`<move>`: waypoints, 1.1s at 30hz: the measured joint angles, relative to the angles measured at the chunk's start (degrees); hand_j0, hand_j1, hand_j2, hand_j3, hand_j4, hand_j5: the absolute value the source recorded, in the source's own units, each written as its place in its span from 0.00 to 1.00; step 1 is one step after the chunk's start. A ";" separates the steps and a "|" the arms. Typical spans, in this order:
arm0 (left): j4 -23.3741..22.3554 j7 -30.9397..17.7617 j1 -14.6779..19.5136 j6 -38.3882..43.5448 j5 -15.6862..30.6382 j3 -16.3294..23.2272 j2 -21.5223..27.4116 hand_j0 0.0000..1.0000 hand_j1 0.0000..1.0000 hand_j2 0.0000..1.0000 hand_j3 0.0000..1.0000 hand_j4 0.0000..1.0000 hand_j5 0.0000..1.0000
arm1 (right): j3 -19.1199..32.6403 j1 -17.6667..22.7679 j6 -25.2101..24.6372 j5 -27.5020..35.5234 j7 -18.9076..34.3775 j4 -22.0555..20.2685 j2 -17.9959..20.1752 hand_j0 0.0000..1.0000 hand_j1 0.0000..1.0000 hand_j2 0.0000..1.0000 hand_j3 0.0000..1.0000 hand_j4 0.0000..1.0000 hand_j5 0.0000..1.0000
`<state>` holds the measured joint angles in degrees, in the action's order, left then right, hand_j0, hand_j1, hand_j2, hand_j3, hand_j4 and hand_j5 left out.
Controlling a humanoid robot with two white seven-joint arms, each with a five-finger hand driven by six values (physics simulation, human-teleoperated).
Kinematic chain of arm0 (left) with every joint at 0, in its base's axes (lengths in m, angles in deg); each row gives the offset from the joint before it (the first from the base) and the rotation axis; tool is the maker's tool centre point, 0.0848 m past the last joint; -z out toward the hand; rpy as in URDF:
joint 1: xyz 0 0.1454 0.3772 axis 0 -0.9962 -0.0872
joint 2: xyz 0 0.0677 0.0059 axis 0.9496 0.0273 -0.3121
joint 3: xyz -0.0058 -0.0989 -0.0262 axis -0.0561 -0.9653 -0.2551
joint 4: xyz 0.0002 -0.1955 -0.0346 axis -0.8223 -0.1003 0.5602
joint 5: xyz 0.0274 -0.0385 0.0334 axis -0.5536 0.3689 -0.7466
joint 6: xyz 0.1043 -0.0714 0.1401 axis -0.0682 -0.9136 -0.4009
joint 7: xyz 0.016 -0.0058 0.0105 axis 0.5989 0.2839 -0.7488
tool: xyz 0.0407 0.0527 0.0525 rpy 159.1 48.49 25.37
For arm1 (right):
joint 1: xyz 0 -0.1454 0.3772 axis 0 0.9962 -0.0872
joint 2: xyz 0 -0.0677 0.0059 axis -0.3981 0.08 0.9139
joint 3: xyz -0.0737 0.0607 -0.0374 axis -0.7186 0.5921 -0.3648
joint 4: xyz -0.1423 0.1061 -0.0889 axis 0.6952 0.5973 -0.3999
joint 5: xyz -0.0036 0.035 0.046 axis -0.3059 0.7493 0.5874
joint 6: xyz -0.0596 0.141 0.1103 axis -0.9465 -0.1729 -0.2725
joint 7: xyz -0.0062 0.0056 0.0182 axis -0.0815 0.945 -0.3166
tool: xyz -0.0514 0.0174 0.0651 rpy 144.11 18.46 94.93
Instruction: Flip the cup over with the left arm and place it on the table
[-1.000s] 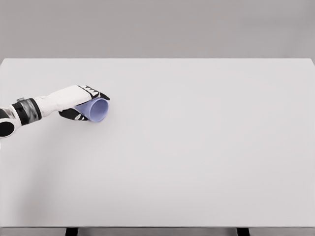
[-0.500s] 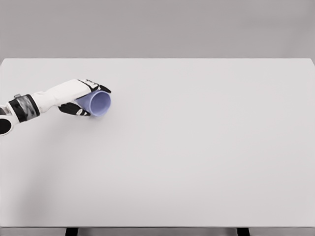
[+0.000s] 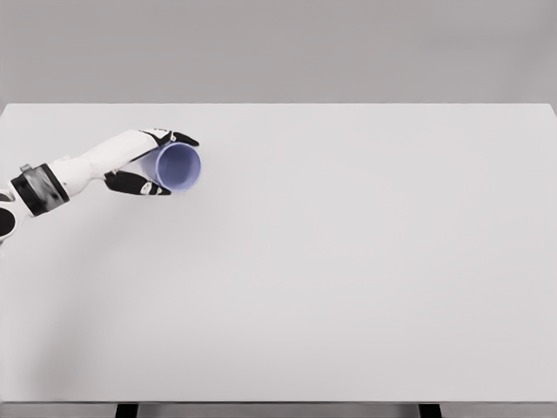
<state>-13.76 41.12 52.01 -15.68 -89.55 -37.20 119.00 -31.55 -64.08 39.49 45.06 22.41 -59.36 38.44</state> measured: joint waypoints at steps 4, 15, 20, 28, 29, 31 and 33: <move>0.15 0.04 -0.09 0.00 3.14 0.09 -0.05 0.77 0.77 0.77 0.77 0.77 0.77 | 0.00 0.00 0.00 0.00 -0.02 0.00 0.00 1.00 1.00 1.00 1.00 1.00 1.00; 0.74 0.22 -1.76 0.01 10.99 0.80 -0.58 0.77 0.77 0.77 0.77 0.77 0.77 | 0.00 0.00 0.00 0.00 -0.01 0.00 0.00 1.00 1.00 1.00 1.00 1.00 1.00; 2.57 0.26 -2.37 0.00 15.91 2.36 -0.35 0.78 0.78 0.78 0.78 0.78 0.78 | 0.00 0.00 0.00 0.00 -0.02 0.00 0.00 1.00 1.00 1.00 1.00 1.00 1.00; 7.10 0.28 -3.87 0.02 21.69 3.69 0.12 0.79 0.79 0.79 0.79 0.79 0.79 | 0.00 0.00 0.00 0.00 -0.02 0.00 0.00 1.00 1.00 1.00 1.00 1.00 1.00; 7.43 0.28 -3.95 0.03 22.26 4.09 0.14 0.79 0.79 0.79 0.79 0.79 0.79 | 0.00 0.00 0.00 0.00 -0.01 0.00 0.00 1.00 1.00 1.00 1.00 1.00 1.00; 7.97 0.28 -4.04 0.03 23.19 4.84 0.17 0.79 0.79 0.79 0.79 0.79 0.79 | 0.00 0.00 0.00 0.00 -0.02 0.00 0.00 1.00 1.00 1.00 1.00 1.00 1.00; 8.80 0.28 -4.13 0.03 24.41 5.86 0.42 0.80 0.80 0.80 0.80 0.80 0.80 | 0.00 0.00 0.00 0.00 0.00 0.00 0.00 1.00 1.00 1.00 1.00 1.00 1.00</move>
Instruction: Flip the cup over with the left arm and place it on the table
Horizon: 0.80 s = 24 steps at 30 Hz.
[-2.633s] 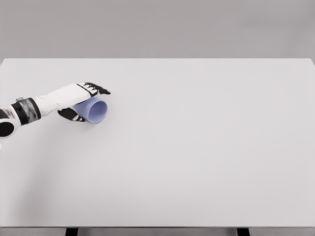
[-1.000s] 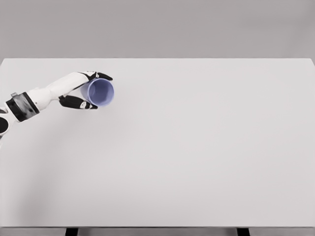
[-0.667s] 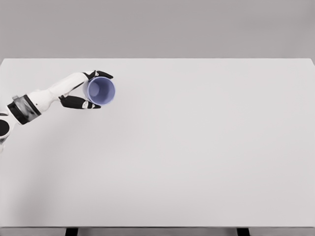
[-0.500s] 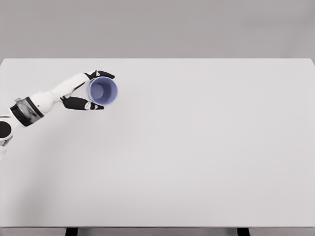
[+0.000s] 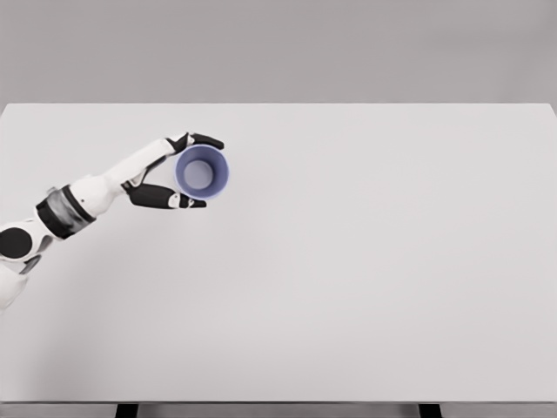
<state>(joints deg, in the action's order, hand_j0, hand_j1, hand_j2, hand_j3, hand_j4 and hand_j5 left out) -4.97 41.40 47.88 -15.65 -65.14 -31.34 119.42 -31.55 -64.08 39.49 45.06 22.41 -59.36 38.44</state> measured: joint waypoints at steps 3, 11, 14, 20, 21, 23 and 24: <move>1.13 0.00 -0.09 0.00 1.62 0.97 0.39 0.80 0.80 0.80 0.80 0.80 0.80 | 0.00 0.00 0.00 0.00 -0.03 0.00 0.00 1.00 1.00 1.00 1.00 1.00 1.00; 3.40 0.01 -0.09 0.01 9.01 4.01 1.57 0.80 0.80 0.80 0.80 0.80 0.80 | 0.00 0.00 0.00 0.00 0.00 0.00 0.00 1.00 1.00 1.00 1.00 1.00 1.00; 3.82 0.04 -0.09 0.01 11.24 5.49 1.93 0.80 0.80 0.80 0.80 0.80 0.80 | 0.00 0.00 0.00 0.00 0.00 0.00 0.00 1.00 1.00 1.00 1.00 1.00 1.00; 3.98 0.02 -0.09 0.01 12.82 8.02 2.20 0.81 0.81 0.81 0.81 0.81 0.81 | 0.00 0.00 0.00 0.00 0.00 0.00 0.00 1.00 1.00 1.00 1.00 1.00 1.00; 4.00 0.02 -0.17 0.01 13.01 8.29 2.24 0.81 0.81 0.81 0.81 0.81 0.81 | 0.00 0.00 0.00 0.00 0.00 0.00 0.00 1.00 1.00 1.00 1.00 1.00 1.00; 4.05 0.02 -0.18 0.02 13.62 8.92 2.30 0.81 0.81 0.81 0.81 0.81 0.81 | 0.00 0.00 0.00 0.00 0.01 0.00 0.00 1.00 1.00 1.00 1.00 1.00 1.00; 4.32 0.02 -0.26 0.02 13.94 9.20 2.35 0.81 0.81 0.81 0.81 0.81 0.81 | 0.00 0.00 0.00 0.00 0.00 0.00 0.00 1.00 1.00 1.00 1.00 1.00 1.00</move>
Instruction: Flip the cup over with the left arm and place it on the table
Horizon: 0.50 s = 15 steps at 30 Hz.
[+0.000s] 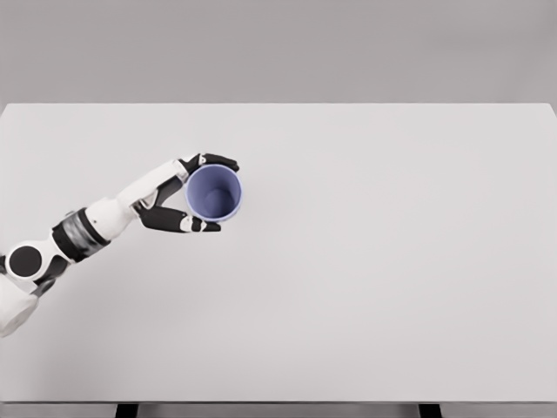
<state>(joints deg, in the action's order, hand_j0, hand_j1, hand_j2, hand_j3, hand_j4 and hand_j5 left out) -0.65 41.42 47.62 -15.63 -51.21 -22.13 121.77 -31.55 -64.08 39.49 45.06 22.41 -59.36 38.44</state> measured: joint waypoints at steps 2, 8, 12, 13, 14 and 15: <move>0.67 0.00 0.00 0.00 0.96 0.60 0.10 0.81 0.81 0.81 0.81 0.81 0.81 | 0.00 0.00 0.00 0.00 0.00 0.00 0.00 1.00 1.00 1.00 1.00 1.00 1.00; 1.72 0.03 -0.18 0.00 3.24 2.19 0.27 0.81 0.81 0.81 0.81 0.81 0.81 | 0.00 0.00 0.00 0.00 -0.01 0.00 0.00 1.00 1.00 1.00 1.00 1.00 1.00; 2.62 0.01 -0.26 0.01 4.00 3.45 0.10 0.81 0.81 0.81 0.81 0.81 0.81 | 0.00 0.00 0.00 0.00 -0.02 0.00 0.00 1.00 1.00 1.00 1.00 1.00 1.00; 2.85 0.01 -0.61 0.01 4.18 3.64 0.02 0.81 0.81 0.81 0.81 0.81 0.81 | 0.00 0.00 0.00 0.00 -0.01 0.00 0.00 1.00 1.00 1.00 1.00 1.00 1.00; 3.02 0.01 -0.79 0.00 4.32 3.79 -0.05 0.81 0.81 0.81 0.81 0.81 0.81 | 0.00 0.00 0.00 0.00 -0.02 0.00 0.00 1.00 1.00 1.00 1.00 1.00 1.00; 3.16 0.01 -0.97 0.00 4.53 3.88 -0.11 0.81 0.81 0.81 0.81 0.81 0.81 | 0.00 0.00 0.00 0.00 -0.02 0.00 0.00 1.00 1.00 1.00 1.00 1.00 1.00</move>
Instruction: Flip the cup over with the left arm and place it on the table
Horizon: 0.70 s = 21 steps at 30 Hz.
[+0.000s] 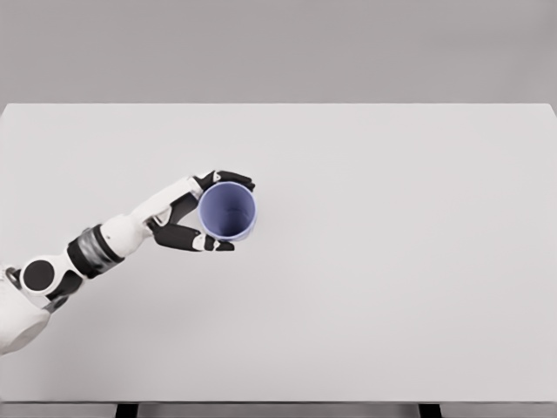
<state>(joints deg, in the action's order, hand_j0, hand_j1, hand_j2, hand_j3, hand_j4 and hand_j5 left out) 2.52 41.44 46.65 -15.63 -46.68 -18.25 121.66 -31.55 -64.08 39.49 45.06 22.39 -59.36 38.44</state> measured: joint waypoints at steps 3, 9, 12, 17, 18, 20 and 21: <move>0.61 -0.01 -0.53 0.01 0.65 0.15 -0.13 0.81 0.81 0.81 0.81 0.81 0.81 | 0.00 0.00 0.00 0.00 0.02 0.00 0.00 1.00 1.00 1.00 1.00 1.00 1.00; 1.78 -0.01 -1.32 0.01 1.19 0.27 -0.31 0.81 0.81 0.81 0.81 0.81 0.81 | 0.00 0.00 0.00 0.00 0.01 0.00 0.00 1.00 1.00 1.00 1.00 1.00 1.00; 1.95 -0.01 -1.58 0.02 1.21 0.29 -0.39 0.81 0.81 0.81 0.81 0.81 0.81 | 0.00 0.00 0.00 0.00 0.01 0.00 0.00 1.00 1.00 1.00 1.00 1.00 1.00; 1.47 -0.02 -1.93 0.11 1.09 0.26 -0.94 0.83 0.83 0.83 0.83 0.83 0.83 | 0.00 0.00 0.00 0.00 0.02 0.00 0.00 1.00 1.00 1.00 1.00 1.00 1.00; 1.24 -0.02 -1.93 0.14 1.03 0.28 -1.07 0.83 0.83 0.83 0.83 0.83 0.83 | 0.00 0.00 0.00 0.00 0.02 0.00 0.00 1.00 1.00 1.00 1.00 1.00 1.00; 0.58 -0.02 -1.93 0.18 0.92 0.31 -1.48 0.84 0.84 0.84 0.84 0.84 0.84 | 0.00 0.00 0.00 0.00 0.01 0.00 0.00 1.00 1.00 1.00 1.00 1.00 1.00; 0.09 -0.01 -1.93 0.19 0.89 0.40 -1.75 0.84 0.84 0.84 0.84 0.84 0.84 | 0.00 0.00 0.00 0.00 0.02 0.00 0.00 1.00 1.00 1.00 1.00 1.00 1.00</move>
<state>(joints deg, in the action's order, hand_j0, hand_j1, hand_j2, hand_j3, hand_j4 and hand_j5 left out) 2.61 41.42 44.71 -15.44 -45.79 -17.85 119.90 -31.55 -64.08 39.49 45.06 22.41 -59.36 38.44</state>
